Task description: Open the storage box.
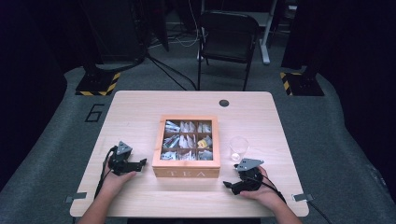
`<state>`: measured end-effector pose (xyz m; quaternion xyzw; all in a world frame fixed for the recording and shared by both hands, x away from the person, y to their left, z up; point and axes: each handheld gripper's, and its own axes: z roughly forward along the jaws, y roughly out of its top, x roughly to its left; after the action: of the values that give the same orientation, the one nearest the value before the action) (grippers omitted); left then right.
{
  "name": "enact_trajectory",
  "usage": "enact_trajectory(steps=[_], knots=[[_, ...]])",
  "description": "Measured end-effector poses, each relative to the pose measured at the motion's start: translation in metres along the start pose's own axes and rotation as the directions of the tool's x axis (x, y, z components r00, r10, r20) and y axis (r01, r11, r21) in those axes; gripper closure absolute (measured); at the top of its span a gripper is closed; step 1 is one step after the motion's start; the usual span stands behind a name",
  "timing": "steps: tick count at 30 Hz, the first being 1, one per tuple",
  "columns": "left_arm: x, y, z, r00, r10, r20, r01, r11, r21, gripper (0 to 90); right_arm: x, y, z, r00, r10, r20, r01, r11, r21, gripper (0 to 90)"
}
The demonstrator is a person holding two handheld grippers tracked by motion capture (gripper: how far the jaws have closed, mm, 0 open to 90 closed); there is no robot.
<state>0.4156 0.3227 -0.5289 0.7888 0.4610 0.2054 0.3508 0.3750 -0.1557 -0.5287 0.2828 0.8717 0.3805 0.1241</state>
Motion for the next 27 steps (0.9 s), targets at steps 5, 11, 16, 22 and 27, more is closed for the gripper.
enact_trajectory(steps=[5,11,16,22,27], knots=[[0.000,0.000,0.000,1.0000,0.000,-0.003,0.000,1.0000,-0.004,17.1,0.000,0.000,0.000,1.0000,-0.003,-0.006,0.003,1.0000,0.001,15.7],[0.000,0.000,0.000,1.0000,-0.003,-0.005,0.003,1.0000,-0.006,17.3,0.001,0.001,-0.001,1.0000,0.001,-0.001,-0.001,1.0000,0.004,16.4],[0.000,0.000,-0.001,0.9999,-0.008,-0.010,0.008,1.0000,-0.004,18.8,0.000,0.002,-0.004,1.0000,0.009,0.004,-0.009,0.9998,0.017,29.9],[0.001,0.001,-0.006,0.9989,-0.045,0.014,0.046,0.9989,-0.014,25.5,-0.001,0.005,-0.008,0.9997,0.020,0.015,-0.021,0.9991,0.037,37.5],[0.000,0.002,-0.011,0.9982,-0.057,0.018,0.058,0.9979,-0.031,26.9,0.000,0.008,-0.011,0.9997,0.019,0.015,-0.020,0.9994,0.030,38.7]])
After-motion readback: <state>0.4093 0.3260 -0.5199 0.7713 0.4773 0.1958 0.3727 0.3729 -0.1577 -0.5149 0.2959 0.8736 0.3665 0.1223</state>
